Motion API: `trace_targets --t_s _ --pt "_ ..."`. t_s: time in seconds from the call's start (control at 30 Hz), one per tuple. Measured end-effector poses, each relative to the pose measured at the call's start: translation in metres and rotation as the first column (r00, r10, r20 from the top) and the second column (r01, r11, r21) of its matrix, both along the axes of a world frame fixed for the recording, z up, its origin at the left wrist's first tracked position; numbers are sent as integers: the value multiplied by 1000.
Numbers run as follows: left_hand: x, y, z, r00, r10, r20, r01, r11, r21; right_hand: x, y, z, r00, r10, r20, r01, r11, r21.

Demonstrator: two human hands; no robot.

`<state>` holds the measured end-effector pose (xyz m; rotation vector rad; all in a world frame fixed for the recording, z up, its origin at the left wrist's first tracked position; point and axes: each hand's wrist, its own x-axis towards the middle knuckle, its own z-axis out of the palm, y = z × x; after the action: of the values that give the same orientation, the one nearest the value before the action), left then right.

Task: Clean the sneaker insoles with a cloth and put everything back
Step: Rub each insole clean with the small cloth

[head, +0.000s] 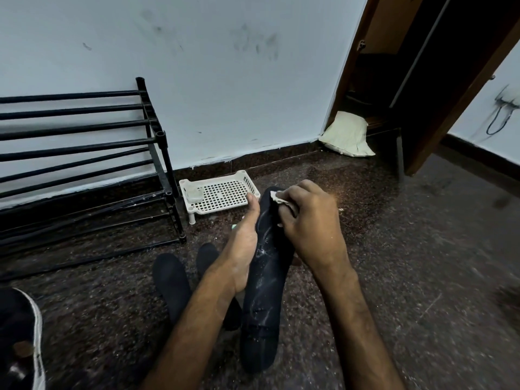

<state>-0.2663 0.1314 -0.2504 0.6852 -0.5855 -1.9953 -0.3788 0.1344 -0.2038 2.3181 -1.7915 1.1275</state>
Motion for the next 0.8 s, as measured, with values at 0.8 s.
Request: trace_targets --t_s 0.8 --pt "5 1 3 1000 -5 -6 5 1000 -24 13 9 15 991 130 28 -133 964 232"
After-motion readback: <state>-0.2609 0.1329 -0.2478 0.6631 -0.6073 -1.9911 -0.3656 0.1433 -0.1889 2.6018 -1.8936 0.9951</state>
